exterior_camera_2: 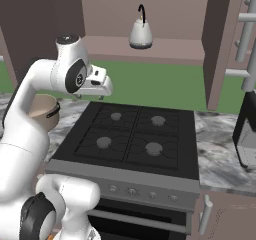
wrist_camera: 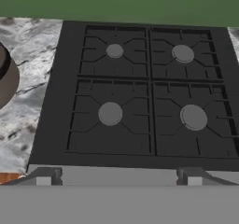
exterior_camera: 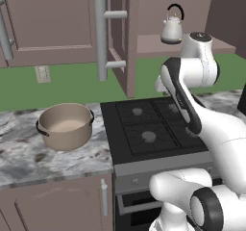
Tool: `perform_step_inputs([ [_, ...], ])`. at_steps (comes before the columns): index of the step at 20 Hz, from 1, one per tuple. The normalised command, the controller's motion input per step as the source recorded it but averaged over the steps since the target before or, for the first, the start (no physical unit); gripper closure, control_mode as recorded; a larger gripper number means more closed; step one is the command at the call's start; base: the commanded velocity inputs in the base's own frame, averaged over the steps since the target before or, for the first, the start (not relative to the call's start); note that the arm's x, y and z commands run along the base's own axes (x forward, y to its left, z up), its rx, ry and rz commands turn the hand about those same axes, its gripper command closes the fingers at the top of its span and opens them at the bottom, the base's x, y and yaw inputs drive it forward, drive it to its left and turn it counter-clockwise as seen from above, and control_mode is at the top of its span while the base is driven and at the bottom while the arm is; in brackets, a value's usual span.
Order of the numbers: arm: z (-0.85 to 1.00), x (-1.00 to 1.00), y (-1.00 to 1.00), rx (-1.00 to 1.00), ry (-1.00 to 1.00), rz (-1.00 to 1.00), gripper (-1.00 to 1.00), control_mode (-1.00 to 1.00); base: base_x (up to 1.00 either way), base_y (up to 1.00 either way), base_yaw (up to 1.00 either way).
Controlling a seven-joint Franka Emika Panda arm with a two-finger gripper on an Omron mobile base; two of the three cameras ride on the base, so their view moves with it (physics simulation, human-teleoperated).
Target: Pick the kettle from the cabinet and place it on a stove burner. Then pick the pot from the counter and place it on another stove burner. Finally, turn both burners on.
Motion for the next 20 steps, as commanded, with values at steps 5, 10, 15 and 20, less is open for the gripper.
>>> perform_step_inputs([
  [5,0.24,0.0,-0.12,0.0,-0.18,0.0,-1.0,-1.0,0.0,0.0,0.0],
  [10,0.29,0.0,-0.16,0.0,-0.22,0.0,-1.0,-1.0,0.0,0.0,0.0],
  [15,0.28,0.0,-0.18,0.0,-0.22,0.0,-1.0,-1.0,0.0,0.0,0.0],
  [20,0.36,0.0,-0.18,0.0,-0.17,0.0,-1.0,-1.0,0.0,0.0,0.0],
])
